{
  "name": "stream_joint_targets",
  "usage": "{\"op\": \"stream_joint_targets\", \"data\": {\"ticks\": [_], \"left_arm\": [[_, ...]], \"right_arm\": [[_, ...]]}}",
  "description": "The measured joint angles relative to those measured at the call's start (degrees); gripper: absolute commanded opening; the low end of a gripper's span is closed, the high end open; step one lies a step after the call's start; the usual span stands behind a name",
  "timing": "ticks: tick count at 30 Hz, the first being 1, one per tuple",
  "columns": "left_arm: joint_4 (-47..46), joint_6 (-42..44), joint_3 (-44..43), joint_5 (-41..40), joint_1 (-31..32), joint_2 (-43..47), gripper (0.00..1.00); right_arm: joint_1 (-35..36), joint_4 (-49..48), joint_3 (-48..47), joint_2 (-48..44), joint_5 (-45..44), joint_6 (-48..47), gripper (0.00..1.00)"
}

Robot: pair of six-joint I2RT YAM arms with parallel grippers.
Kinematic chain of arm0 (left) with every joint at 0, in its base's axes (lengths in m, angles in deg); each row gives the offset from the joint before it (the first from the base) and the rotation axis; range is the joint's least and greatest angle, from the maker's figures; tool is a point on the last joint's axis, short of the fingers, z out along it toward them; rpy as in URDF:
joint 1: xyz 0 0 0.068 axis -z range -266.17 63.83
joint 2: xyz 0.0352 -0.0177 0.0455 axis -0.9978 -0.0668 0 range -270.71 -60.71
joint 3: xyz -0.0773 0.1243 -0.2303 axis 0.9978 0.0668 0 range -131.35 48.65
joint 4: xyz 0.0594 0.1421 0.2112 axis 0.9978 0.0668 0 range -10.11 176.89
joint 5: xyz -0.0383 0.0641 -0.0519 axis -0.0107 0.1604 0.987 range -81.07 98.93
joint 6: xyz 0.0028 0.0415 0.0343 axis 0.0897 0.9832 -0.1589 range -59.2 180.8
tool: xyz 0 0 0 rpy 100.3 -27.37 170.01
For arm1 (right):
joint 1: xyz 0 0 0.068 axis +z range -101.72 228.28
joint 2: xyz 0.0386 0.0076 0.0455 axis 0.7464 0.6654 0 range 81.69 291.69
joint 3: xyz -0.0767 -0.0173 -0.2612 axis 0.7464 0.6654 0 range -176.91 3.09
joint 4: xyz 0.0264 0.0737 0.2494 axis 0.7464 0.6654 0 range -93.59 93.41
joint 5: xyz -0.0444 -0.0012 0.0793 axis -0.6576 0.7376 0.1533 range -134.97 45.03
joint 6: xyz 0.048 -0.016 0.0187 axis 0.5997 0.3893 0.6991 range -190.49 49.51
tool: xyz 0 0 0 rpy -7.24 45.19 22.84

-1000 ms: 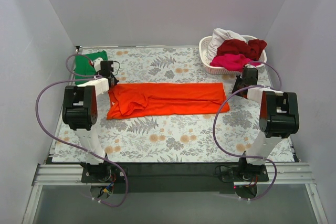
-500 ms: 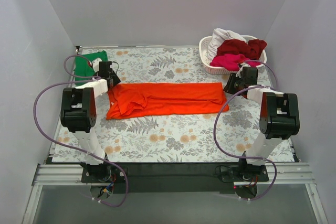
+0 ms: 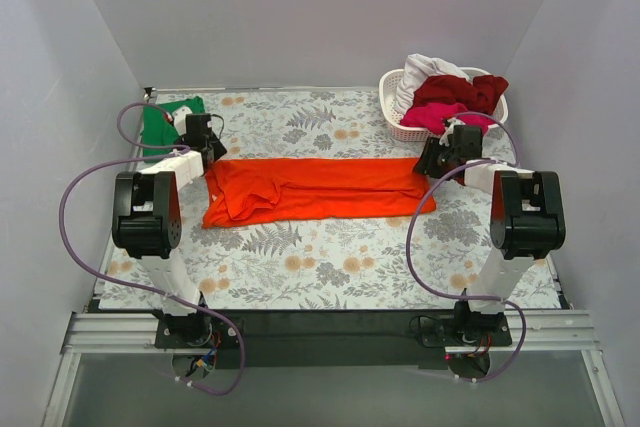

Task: Fold and stack the t-shirts
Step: Fold the tshirt

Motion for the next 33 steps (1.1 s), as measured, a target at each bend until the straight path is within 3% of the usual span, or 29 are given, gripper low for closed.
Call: {"op": "stream_joint_targets", "data": {"ticks": [4,18,21,26,33], "left_arm": [[0.09,0.02,0.0,0.02,0.0,0.0,0.34],[1.42,0.04,-0.13,0.04,0.0,-2.95,0.31],[1.46,-0.09,-0.2,0.07,0.0,-2.95,0.22],[1.46,-0.31,-0.24,0.07,0.0,-2.95,0.16],[1.46,-0.46,-0.24,0.04,0.0,-2.95,0.08]], "right_arm": [[0.87,0.0,-0.17,0.0,-0.17,-0.02,0.43],[1.7,-0.04,-0.9,0.81,-0.57,-0.07,0.43],[1.7,-0.07,-0.98,0.83,-0.63,-0.07,0.42],[1.75,-0.04,-1.07,1.14,-1.38,-0.26,0.33],[1.75,0.61,-1.79,1.92,-3.1,-0.46,0.01]]}}
